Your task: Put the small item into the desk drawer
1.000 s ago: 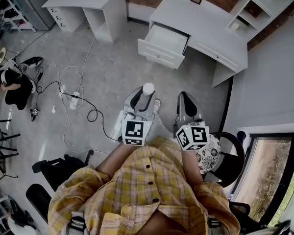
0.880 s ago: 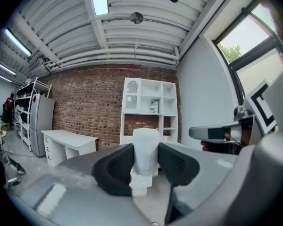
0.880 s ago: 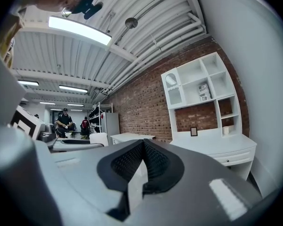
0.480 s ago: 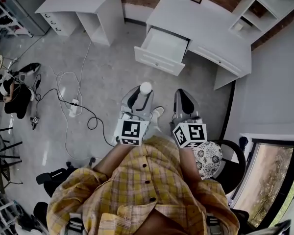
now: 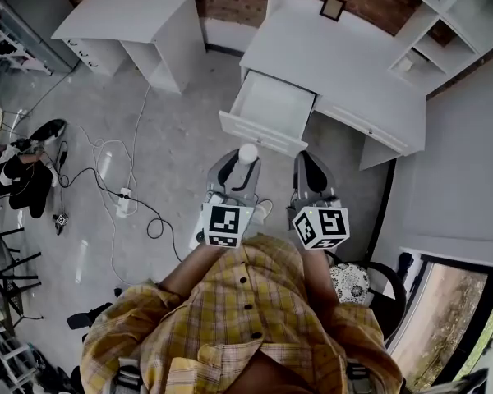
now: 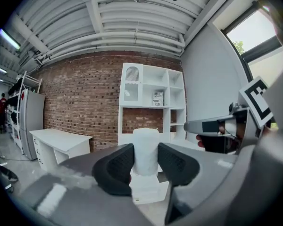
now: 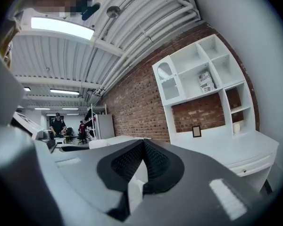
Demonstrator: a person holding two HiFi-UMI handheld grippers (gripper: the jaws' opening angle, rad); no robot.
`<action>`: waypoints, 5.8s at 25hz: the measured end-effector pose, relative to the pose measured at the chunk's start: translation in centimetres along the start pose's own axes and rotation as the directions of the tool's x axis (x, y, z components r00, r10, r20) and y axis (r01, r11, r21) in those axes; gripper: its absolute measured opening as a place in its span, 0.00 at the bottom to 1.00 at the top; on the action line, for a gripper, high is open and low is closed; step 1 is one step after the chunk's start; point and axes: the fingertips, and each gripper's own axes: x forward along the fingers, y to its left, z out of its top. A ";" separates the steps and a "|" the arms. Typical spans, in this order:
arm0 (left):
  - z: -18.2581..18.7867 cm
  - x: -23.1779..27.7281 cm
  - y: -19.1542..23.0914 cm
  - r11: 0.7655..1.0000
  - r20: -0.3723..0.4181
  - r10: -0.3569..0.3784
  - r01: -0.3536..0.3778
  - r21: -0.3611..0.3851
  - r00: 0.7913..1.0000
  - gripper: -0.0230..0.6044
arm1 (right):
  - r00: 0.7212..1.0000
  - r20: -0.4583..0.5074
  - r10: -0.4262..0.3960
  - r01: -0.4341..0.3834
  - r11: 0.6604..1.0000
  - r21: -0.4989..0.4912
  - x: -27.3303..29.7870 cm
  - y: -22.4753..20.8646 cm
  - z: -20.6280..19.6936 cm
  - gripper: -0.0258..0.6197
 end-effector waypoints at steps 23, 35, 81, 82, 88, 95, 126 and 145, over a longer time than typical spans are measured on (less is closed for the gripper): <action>-0.7 19.3 3.6 1.000 -0.132 -0.023 0.021 -0.014 0.991 0.31 | 0.995 -0.094 -0.018 0.024 0.997 0.072 14.8 -12.5 -0.8 0.02; -3.8 21.9 3.9 0.999 -0.229 -0.036 0.035 -0.011 0.973 0.31 | 0.983 -0.177 -0.048 0.068 0.992 0.105 16.0 -14.5 -4.5 0.02; -24.5 36.6 12.8 0.989 -0.663 -0.096 -0.004 -0.148 0.742 0.31 | 0.890 -0.442 -0.112 0.218 0.956 0.197 27.4 -19.9 -19.3 0.02; -24.9 36.9 12.9 0.989 -0.673 -0.096 -0.006 -0.147 0.734 0.31 | 0.888 -0.446 -0.113 0.221 0.955 0.199 27.6 -20.0 -19.5 0.02; -27.5 38.4 13.3 0.988 -0.721 -0.110 -0.006 -0.157 0.684 0.31 | 0.877 -0.466 -0.117 0.238 0.949 0.209 28.4 -20.5 -20.7 0.02; -30.4 39.9 12.9 0.978 -0.757 -0.140 -0.028 -0.205 0.638 0.31 | 0.864 -0.486 -0.129 0.262 0.940 0.217 28.4 -21.0 -22.0 0.02; -41.9 43.4 11.5 0.962 -0.880 -0.196 -0.089 -0.258 0.433 0.31 | 0.837 -0.531 -0.132 0.294 0.927 0.234 28.0 -22.4 -24.3 0.02; -46.2 44.4 11.5 0.958 -0.904 -0.212 -0.104 -0.267 0.371 0.31 | 0.825 -0.547 -0.143 0.303 0.929 0.214 26.7 -22.7 -24.7 0.03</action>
